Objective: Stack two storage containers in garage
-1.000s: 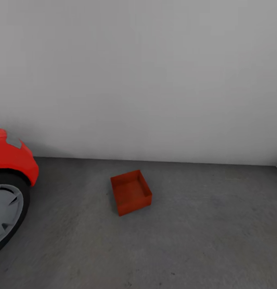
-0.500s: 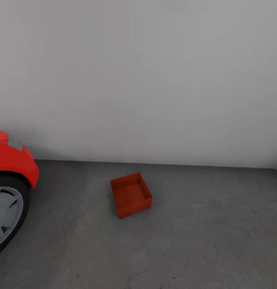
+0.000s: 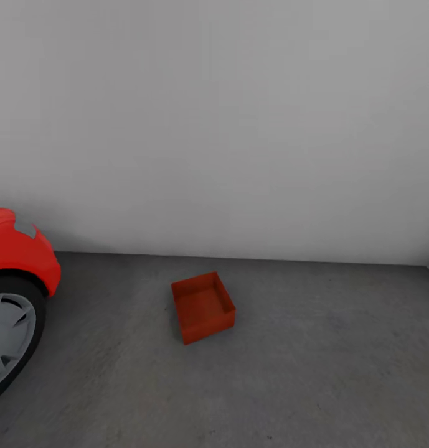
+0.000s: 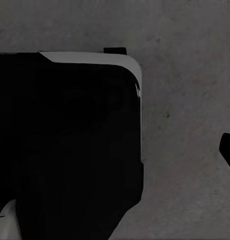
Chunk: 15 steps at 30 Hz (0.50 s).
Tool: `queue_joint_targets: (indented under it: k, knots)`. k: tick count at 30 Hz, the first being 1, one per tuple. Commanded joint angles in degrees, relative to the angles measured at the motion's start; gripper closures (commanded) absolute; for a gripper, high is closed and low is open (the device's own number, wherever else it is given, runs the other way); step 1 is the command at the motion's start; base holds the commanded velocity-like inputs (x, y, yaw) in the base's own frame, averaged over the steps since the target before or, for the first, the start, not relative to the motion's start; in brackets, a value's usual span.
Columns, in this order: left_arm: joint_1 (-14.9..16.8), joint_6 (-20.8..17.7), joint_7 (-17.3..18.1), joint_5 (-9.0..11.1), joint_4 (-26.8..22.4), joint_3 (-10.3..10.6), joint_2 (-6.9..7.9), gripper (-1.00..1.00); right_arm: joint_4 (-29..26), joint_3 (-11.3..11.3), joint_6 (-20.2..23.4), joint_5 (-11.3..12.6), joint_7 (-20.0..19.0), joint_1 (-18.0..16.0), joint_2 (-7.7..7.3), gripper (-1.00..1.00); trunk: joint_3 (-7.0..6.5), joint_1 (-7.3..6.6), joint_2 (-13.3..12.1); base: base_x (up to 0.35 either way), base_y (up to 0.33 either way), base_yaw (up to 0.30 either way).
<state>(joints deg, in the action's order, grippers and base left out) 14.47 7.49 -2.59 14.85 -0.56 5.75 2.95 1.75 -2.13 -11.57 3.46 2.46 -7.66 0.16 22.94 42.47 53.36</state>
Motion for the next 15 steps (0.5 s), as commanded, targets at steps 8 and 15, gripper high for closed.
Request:
queue_joint_targets:
  k: [8,15]
  knots:
    - [0.0,0.2,-0.1,0.4,0.0,0.5,0.01,-1.0,0.2,-0.2,-0.4,0.3,0.1,-0.1,0.02,-1.0,-0.68,0.0,0.0,0.0,0.0,0.0]
    - [0.0,0.2,-0.1,0.4,0.0,0.5,-0.01,-1.0,0.2,-0.2,-0.4,0.3,0.1,-0.1,0.05,-1.0,-1.33,0.0,0.0,0.0,0.0,0.0]
